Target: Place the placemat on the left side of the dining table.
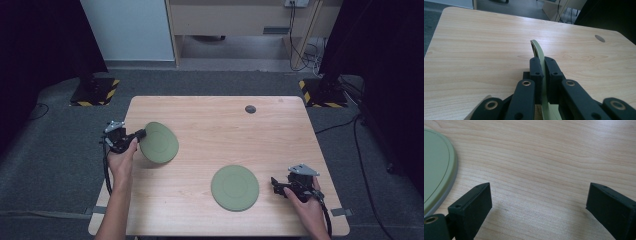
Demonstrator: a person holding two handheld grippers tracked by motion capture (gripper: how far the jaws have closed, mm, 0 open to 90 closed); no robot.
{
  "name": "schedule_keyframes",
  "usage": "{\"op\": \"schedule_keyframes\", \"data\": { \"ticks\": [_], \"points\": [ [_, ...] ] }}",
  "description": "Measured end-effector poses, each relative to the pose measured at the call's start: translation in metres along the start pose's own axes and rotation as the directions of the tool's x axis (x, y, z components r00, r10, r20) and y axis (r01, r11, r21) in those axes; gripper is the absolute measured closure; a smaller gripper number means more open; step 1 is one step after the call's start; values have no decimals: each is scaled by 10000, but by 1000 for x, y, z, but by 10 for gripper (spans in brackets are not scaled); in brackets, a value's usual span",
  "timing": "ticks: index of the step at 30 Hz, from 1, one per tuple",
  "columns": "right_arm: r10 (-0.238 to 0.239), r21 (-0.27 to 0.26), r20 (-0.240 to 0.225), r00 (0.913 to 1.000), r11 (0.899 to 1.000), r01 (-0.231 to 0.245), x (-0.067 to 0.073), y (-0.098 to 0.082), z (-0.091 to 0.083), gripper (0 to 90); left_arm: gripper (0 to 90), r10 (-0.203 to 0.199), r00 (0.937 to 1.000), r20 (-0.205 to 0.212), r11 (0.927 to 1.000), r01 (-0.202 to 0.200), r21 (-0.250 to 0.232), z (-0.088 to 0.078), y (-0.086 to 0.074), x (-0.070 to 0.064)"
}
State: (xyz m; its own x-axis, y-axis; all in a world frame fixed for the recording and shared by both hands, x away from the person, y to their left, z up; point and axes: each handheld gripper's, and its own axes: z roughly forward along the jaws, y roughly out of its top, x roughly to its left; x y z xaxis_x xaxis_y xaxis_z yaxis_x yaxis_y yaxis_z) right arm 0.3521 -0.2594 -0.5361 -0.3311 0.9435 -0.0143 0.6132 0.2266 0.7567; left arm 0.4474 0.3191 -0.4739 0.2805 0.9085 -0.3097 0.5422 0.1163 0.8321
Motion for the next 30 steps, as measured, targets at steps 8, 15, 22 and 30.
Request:
{"op": "schedule_keyframes", "data": {
  "ticks": [8, 15, 22, 30],
  "points": [
    [-63, 4, -24, 10000, 10000, 63, 1, 0, 0, 65, 854, 12, 9999, -170, 9999, -10, 113, -1, -3, 6],
    [-62, 3, -24, 10000, 10000, 62, 1, 0, 0, 64, 854, -62, 9989, -465, 10000, 65, 70, -6, -4, 13],
    [-64, 6, -25, 10000, 10000, 64, 1, 0, 0, 64, 853, -259, 9975, -661, 9996, 266, 94, -7, -8, 23],
    [-84, 9, -23, 10000, 10000, 84, 1, 0, 0, 64, 853, -99, 9954, -951, 9995, 127, 283, -7, -11, 26]
  ]
}}
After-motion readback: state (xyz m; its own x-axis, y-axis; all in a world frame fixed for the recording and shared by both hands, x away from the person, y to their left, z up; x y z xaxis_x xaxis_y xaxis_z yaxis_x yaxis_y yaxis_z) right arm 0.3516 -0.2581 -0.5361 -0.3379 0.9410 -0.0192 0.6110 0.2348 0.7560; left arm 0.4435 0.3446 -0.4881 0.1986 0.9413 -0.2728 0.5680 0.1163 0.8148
